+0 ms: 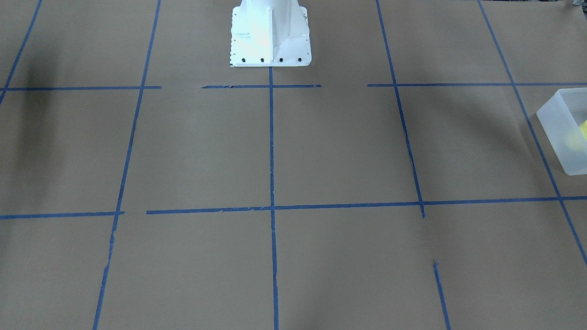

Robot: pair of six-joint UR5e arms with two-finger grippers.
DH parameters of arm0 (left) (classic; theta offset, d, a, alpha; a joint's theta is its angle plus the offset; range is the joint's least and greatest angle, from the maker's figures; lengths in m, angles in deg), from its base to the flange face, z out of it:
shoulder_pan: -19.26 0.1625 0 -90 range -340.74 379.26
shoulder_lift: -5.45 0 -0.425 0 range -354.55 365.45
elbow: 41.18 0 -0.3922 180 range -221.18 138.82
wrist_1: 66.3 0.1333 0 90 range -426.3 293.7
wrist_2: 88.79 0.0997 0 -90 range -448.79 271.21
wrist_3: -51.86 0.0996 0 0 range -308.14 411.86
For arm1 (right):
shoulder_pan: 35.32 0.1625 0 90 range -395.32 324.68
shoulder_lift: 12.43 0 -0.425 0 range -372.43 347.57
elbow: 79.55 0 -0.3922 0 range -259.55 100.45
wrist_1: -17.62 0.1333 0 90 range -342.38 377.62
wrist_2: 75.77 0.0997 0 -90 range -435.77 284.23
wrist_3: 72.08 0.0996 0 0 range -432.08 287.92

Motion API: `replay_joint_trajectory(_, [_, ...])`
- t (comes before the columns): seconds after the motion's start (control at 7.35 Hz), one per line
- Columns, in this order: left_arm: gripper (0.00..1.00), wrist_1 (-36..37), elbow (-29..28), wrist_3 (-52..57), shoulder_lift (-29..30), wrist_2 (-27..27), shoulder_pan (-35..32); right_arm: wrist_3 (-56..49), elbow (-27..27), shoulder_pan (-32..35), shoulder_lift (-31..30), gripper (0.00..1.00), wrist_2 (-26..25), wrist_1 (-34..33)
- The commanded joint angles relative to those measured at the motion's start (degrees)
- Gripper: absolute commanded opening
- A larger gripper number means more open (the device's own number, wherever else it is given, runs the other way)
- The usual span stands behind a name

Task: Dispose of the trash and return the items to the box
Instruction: 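Release the green bowl in the clear bin and raise the left gripper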

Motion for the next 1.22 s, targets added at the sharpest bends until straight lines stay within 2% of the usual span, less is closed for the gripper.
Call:
replay_joint_trajectory(0.0, [1.0,1.96,7.22,-5.41,-0.7,-4.97,0.15,0.09,0.1,-0.03,0.0,1.0,-0.08,0.07])
replay_joint_trajectory(0.14, [1.0,9.72,20.95,-13.78,-3.05,-6.81,0.5,0.01,0.1,0.05,-0.09,1.0,-0.69,0.07])
replay_joint_trajectory(0.27, [1.0,16.33,32.22,-18.91,-3.77,-6.4,3.46,0.01,0.71,0.14,-0.61,1.0,-4.78,0.16])
replay_joint_trajectory(0.41, [1.0,23.7,41.3,-23.4,-3.43,-5.43,7.23,0.01,2.54,0.14,-0.88,1.0,-9.79,0.16])
replay_joint_trajectory(0.54, [1.0,30.74,49.65,-27.62,-3.25,-3.51,10.06,0.09,3.34,0.14,-0.88,1.0,-10.97,0.16])
replay_joint_trajectory(0.68, [1.0,34.37,53.83,-29.15,-3.51,-3.4,11.22,0.01,3.53,0.58,-1.05,1.0,-10.89,0.16])
replay_joint_trajectory(0.82, [1.0,35.89,55.09,-29.6,-3.6,-4.19,11.31,0.01,3.79,0.93,-1.32,1.0,-10.89,0.16])
replay_joint_trajectory(1.09, [1.0,36.34,56.06,-35.28,-3.69,-4.54,16.91,0.27,4.49,1.11,-1.93,1.0,-10.37,0.07])
